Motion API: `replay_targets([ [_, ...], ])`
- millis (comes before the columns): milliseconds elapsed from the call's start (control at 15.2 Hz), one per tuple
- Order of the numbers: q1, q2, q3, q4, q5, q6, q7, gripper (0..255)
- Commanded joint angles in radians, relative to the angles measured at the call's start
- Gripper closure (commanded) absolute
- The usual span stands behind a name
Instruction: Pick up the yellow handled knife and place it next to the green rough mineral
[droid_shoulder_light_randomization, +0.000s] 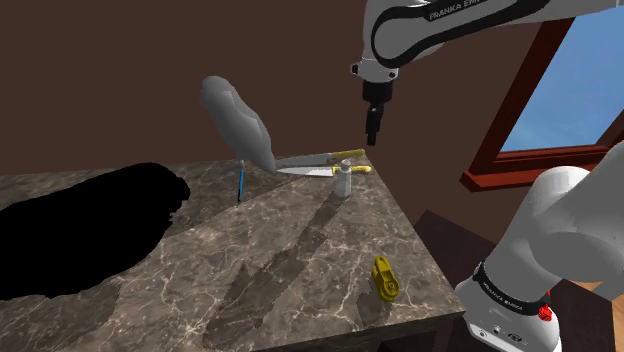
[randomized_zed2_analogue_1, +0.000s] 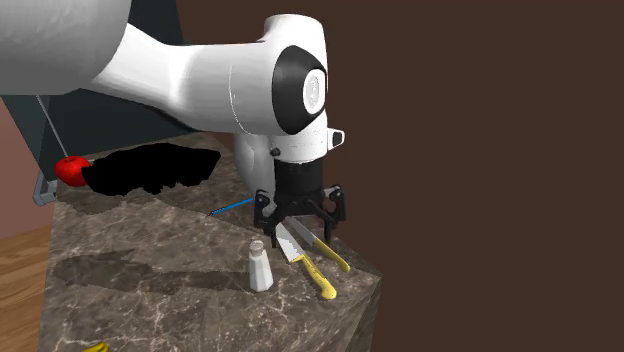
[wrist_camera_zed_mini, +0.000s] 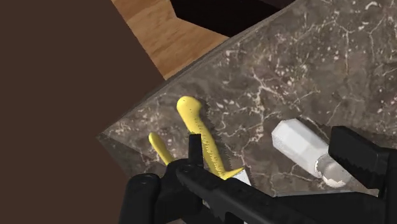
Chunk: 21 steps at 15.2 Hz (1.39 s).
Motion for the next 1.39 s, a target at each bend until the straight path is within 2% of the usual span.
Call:
replay_targets([
  [0, 0.015, 0.079, -0.015, 0.039, 0.012, 0.052, -0.073, 0],
  [396, 0.043, 0.299, -0.030, 0.166, 0.072, 0.167, -0.282, 0],
  [858, 0.049, 0.532, 0.001, 0.346, 0.149, 0.241, -0.495, 0],
  [1320, 0.045, 0.577, 0.005, 0.307, 0.160, 0.325, -0.502, 0],
])
